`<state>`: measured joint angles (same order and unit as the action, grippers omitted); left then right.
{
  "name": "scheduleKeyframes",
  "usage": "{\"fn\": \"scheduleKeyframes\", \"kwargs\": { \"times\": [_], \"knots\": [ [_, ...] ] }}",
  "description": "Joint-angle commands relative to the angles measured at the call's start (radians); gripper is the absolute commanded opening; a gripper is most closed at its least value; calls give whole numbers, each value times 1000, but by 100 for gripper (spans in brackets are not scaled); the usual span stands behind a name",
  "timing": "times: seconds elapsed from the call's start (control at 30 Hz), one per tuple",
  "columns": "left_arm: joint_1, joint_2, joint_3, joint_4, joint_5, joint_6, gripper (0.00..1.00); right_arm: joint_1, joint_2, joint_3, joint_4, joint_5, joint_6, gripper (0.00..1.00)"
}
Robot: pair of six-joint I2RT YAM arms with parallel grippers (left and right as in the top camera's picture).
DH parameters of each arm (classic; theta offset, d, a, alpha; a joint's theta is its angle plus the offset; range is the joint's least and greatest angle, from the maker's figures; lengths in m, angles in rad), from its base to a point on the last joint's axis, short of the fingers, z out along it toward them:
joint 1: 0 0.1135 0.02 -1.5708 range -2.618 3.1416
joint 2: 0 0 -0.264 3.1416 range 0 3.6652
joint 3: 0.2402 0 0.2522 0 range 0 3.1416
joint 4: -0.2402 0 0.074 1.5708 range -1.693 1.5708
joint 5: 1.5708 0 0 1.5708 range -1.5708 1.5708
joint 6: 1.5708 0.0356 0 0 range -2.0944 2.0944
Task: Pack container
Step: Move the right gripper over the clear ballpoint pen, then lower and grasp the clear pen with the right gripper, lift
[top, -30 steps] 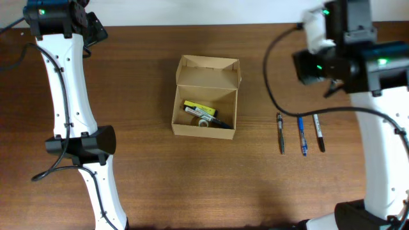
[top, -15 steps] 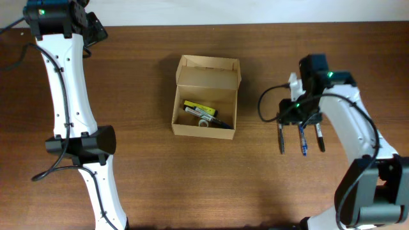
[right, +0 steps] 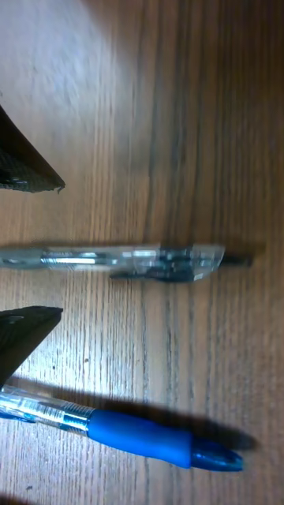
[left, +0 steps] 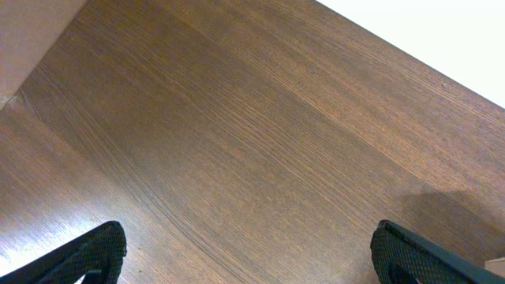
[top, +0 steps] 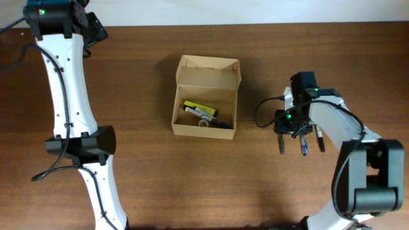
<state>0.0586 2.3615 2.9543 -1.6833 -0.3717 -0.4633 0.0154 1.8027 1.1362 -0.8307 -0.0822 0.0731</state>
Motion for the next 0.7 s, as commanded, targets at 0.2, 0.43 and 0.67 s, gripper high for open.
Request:
{"fn": "scheduleKeyframes", "kwargs": {
  "times": [0.2,0.43,0.67],
  "knots": [
    [3,-34,-4,-1,-10,9,100,-1,63,-10,34,66,61,43],
    [3,-34,-4,-1,-10,9,100,-1,102,-10,42,72,68,37],
    [3,-34,-4,-1,-10,9,100,18,123,-10,50,76,78,4]
  ]
}}
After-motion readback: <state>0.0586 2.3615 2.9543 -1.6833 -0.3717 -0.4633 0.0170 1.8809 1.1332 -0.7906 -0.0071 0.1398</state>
